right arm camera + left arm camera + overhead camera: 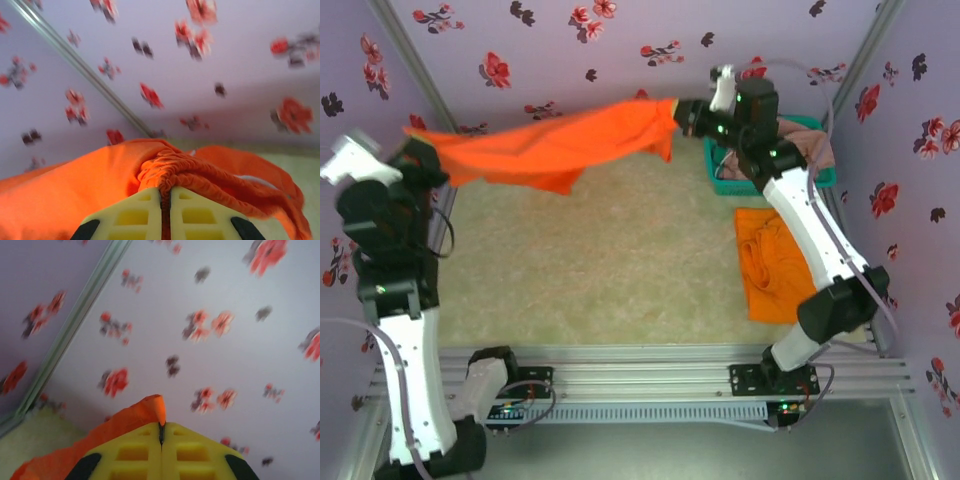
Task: Fold and stack the shorts
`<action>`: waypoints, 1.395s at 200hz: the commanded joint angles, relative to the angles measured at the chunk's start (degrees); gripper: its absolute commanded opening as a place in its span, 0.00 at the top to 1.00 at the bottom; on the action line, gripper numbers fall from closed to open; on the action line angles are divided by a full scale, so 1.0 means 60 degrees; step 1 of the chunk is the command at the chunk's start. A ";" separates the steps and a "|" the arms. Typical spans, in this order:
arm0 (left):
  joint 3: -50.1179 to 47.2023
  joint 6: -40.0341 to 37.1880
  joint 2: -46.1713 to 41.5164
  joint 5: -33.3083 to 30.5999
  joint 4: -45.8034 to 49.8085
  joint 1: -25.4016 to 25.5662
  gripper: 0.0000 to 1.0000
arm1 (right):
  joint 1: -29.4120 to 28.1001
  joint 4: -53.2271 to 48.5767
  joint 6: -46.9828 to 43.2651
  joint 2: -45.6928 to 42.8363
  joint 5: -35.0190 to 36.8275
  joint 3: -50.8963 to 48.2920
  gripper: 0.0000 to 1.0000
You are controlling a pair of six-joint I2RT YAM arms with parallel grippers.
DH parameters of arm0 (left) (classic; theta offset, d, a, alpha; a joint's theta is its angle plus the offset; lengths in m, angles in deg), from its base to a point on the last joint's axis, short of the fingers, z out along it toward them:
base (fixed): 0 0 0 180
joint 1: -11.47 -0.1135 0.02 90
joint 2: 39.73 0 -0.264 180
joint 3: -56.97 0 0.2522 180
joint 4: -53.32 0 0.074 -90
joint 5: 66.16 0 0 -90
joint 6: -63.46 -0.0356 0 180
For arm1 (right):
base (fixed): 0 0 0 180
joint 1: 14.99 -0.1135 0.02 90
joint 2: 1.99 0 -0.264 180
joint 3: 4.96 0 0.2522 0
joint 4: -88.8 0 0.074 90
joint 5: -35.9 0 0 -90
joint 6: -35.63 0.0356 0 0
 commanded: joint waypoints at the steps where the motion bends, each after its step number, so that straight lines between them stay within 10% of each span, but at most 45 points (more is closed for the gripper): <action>1: -0.2301 0.0509 -0.1016 0.0076 0.0106 0.0152 1.00 | -0.0279 0.0855 -0.0793 -0.1068 0.0492 -0.2561 1.00; 94: -0.6002 0.1934 -0.2935 -0.0597 0.3928 0.0256 1.00 | -0.2852 -0.1527 0.0162 -0.2542 0.2648 -0.7309 0.99; 149: -0.4063 0.0086 -0.2469 -0.0427 0.2492 0.0256 0.11 | -0.3957 -0.3514 -0.0698 -0.2335 0.3453 -0.6417 0.36; 172: -0.2783 -0.0924 -0.1165 0.0628 0.1957 0.0256 0.01 | -0.3910 -0.3456 -0.0717 -0.2940 0.4139 -0.5825 0.01; 279: 0.3008 -0.1929 0.9205 0.1801 0.0769 0.1167 0.01 | -0.1449 -0.2297 0.2680 0.2321 0.5081 -0.2761 0.01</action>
